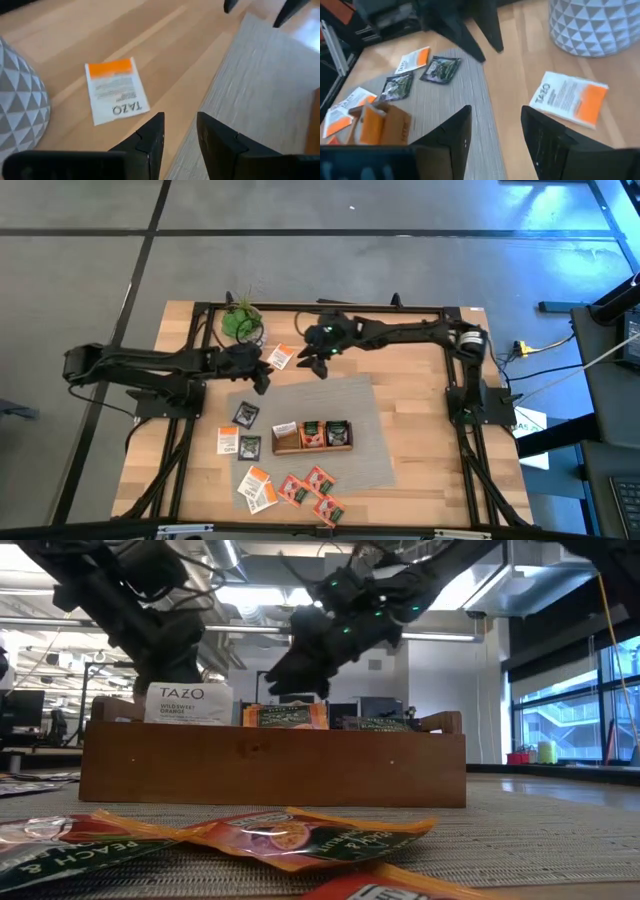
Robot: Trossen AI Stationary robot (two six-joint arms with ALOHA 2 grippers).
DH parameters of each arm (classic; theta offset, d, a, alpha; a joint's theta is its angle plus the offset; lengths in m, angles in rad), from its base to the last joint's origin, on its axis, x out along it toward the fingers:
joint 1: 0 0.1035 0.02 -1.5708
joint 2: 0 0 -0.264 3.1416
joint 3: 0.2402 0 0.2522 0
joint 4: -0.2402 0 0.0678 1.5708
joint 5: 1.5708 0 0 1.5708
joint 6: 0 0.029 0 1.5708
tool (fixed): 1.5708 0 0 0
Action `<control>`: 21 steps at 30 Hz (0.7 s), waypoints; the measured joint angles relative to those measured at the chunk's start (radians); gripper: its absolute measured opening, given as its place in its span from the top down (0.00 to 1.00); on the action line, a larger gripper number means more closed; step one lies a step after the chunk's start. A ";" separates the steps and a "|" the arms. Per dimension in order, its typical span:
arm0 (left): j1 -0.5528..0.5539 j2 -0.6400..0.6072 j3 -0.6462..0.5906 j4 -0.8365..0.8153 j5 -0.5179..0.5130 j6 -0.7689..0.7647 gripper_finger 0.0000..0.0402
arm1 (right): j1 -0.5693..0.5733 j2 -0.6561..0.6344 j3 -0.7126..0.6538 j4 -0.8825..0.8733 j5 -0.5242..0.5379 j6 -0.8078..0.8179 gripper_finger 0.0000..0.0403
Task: Pick & Place Tea
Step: Put the white tea bag into the left section of the wooden organizer
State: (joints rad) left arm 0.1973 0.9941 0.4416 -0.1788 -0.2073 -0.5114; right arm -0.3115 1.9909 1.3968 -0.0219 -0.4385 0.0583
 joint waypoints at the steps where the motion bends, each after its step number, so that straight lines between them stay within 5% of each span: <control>1: 0.000 0.011 0.000 -0.001 0.000 0.000 0.72 | 0.000 0.019 0.024 -0.024 0.000 -0.018 0.57; 6: -0.001 0.067 0.000 -0.001 0.023 0.000 0.73 | 0.000 0.065 0.084 -0.080 0.046 -0.110 0.57; 10: 0.003 0.106 0.000 -0.004 0.018 0.000 0.73 | 0.000 0.086 0.109 -0.080 0.151 -0.032 0.57; 21: 0.023 0.218 0.000 0.031 -0.053 -0.002 0.73 | -0.004 0.129 0.178 -0.145 0.157 0.013 0.57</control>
State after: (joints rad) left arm 0.2199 1.2119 0.4416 -0.1483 -0.2604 -0.5133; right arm -0.3155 2.1201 1.5752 -0.1671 -0.2812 0.0709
